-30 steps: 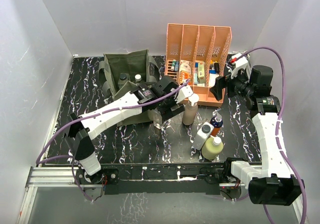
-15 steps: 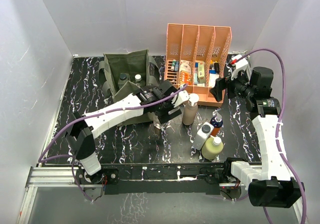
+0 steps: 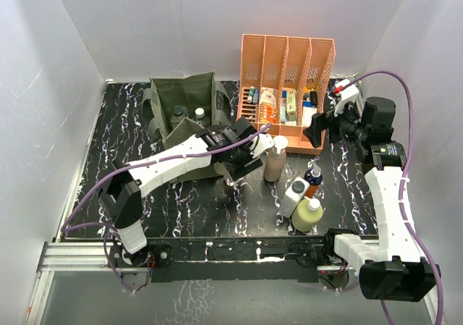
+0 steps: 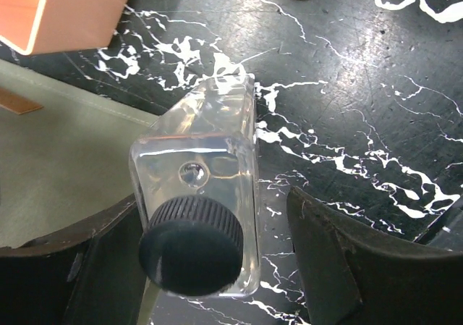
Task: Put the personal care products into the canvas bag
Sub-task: Pick up the care product from the center of the board.
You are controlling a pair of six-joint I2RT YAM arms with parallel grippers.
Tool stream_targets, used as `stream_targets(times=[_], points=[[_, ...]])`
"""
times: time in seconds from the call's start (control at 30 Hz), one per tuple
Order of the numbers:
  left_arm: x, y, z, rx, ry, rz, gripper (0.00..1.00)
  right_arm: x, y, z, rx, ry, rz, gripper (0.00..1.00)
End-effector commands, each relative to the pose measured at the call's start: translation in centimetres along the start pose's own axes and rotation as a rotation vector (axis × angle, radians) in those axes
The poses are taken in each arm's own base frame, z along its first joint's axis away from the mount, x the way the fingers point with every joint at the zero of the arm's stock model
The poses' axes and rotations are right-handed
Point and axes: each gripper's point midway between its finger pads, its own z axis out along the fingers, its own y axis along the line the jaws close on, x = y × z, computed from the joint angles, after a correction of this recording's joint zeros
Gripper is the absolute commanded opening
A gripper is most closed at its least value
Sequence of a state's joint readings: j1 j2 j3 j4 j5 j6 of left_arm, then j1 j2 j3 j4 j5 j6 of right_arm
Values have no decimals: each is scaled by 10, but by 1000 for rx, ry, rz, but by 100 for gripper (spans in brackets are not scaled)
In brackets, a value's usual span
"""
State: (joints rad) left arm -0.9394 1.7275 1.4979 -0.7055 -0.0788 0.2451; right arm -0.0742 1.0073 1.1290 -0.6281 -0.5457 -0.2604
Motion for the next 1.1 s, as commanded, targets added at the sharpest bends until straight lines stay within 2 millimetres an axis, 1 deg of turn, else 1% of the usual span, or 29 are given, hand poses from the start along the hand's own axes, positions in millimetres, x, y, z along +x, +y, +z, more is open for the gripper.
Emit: stream_targets(times=[0.0, 0.13, 0.23, 0.33, 0.57, 0.83, 0.9, 0.97, 1.03, 1.07], points=[[0, -14, 0, 74, 16, -24, 67, -12, 0, -3, 3, -50, -22, 99], [-3, -12, 4, 72, 18, -37, 67, -14, 0, -2, -1, -51, -21, 99], [-6, -12, 3, 73, 9, -44, 65, -13, -1, -1, -3, -49, -19, 99], [-11, -11, 1, 71, -3, -46, 61, -13, -1, 0, -4, -49, -19, 99], [-23, -4, -7, 48, -38, -47, 58, -11, -1, 1, -4, -47, -18, 99], [-20, -4, -5, 47, -27, -33, 41, -12, -1, -1, 2, -51, -21, 99], [-21, -4, -7, 50, -33, -28, 35, -12, 0, -2, 0, -52, -23, 99], [-26, -6, -13, 67, -51, -21, 26, -14, -1, -3, 2, -55, -25, 99], [-33, -10, -24, 103, -86, -3, 17, -17, -1, -4, 6, -58, -28, 99], [-37, -14, -30, 127, -107, 6, 11, -18, -2, -4, 6, -57, -29, 99]])
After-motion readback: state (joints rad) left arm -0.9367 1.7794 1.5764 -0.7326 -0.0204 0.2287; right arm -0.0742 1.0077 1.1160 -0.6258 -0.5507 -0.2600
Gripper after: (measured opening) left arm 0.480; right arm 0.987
